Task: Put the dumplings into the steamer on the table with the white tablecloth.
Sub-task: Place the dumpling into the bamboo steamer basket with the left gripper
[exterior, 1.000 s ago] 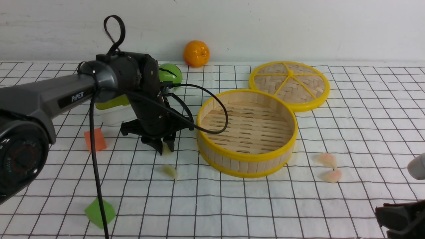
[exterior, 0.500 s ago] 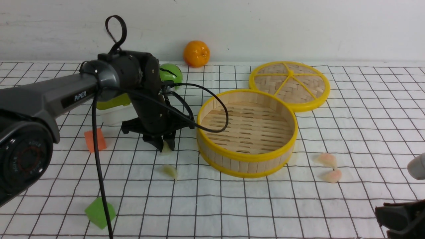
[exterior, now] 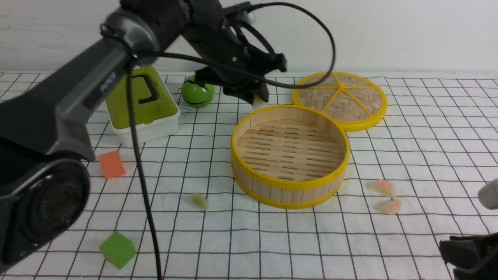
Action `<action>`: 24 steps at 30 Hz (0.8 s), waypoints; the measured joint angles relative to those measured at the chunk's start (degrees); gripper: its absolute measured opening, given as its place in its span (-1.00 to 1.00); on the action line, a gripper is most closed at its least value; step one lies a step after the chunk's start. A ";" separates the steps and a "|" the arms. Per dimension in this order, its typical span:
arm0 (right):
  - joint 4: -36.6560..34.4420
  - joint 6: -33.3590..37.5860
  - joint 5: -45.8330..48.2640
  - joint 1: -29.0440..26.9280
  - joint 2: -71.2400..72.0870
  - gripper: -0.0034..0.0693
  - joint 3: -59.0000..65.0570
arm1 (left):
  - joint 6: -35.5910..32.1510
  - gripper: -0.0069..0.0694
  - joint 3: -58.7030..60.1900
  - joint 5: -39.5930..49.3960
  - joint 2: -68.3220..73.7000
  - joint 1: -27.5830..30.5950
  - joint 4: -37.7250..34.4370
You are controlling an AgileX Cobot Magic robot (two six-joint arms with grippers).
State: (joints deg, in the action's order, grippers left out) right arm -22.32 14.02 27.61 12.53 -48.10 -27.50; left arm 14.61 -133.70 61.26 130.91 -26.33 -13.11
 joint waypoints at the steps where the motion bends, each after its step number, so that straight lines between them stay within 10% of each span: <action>1: 0.00 0.00 0.00 0.00 0.00 -0.56 0.00 | 0.00 -0.38 0.00 -0.33 0.24 -0.32 0.00; 24: -0.17 0.00 -0.17 0.00 0.00 -0.54 0.00 | 4.16 -0.13 0.02 -2.83 10.58 -1.75 9.10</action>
State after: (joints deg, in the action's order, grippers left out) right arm -22.49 14.02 27.44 12.53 -48.10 -27.50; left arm 18.77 -133.68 58.44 141.49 -28.08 -4.01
